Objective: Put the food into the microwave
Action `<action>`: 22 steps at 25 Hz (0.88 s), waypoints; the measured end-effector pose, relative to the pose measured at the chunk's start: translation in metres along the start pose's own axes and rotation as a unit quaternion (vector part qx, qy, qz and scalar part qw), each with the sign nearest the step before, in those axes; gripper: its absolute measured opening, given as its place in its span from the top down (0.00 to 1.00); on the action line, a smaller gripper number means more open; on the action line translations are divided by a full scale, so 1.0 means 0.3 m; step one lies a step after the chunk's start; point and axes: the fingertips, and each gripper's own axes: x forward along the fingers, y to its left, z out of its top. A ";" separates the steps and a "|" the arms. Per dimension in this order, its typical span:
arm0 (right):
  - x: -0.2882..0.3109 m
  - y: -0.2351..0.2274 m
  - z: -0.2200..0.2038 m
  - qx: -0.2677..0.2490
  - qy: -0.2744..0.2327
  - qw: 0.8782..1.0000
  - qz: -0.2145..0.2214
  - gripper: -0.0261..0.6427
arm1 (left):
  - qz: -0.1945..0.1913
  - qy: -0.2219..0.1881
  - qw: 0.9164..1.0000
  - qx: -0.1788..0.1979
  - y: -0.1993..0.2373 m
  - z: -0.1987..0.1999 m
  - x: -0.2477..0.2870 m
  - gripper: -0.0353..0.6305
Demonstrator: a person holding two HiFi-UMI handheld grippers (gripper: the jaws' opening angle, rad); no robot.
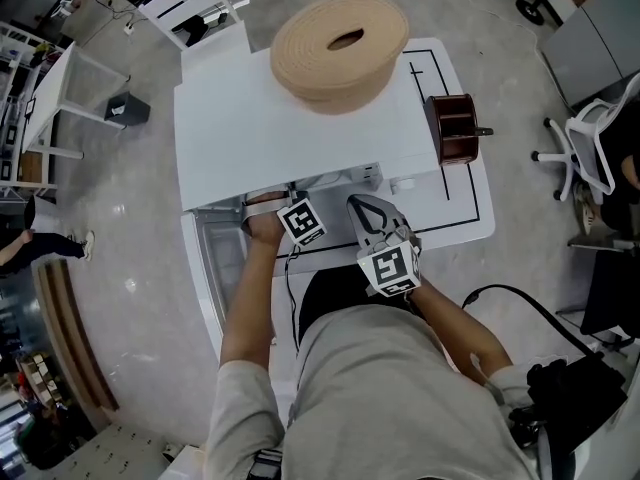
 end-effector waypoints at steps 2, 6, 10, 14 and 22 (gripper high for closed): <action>0.001 -0.004 0.006 0.006 0.002 1.000 0.001 0.94 | -0.020 -0.029 0.999 -0.008 -0.007 0.014 -0.009 0.89; -0.001 0.001 0.025 0.015 -0.001 1.000 0.004 0.94 | -0.094 -0.050 0.994 -0.035 -0.019 0.026 -0.017 0.85; -0.005 0.013 0.027 0.020 -0.001 1.000 0.008 0.94 | -0.183 -0.040 0.981 -0.049 -0.051 0.021 -0.032 0.80; -0.018 0.009 0.014 0.025 0.003 1.000 0.006 0.94 | -0.199 -0.030 0.979 -0.044 -0.055 0.017 -0.049 0.71; -0.070 0.035 0.005 0.029 0.007 1.000 0.000 0.94 | -0.183 -0.019 0.983 -0.027 -0.073 0.003 -0.114 0.72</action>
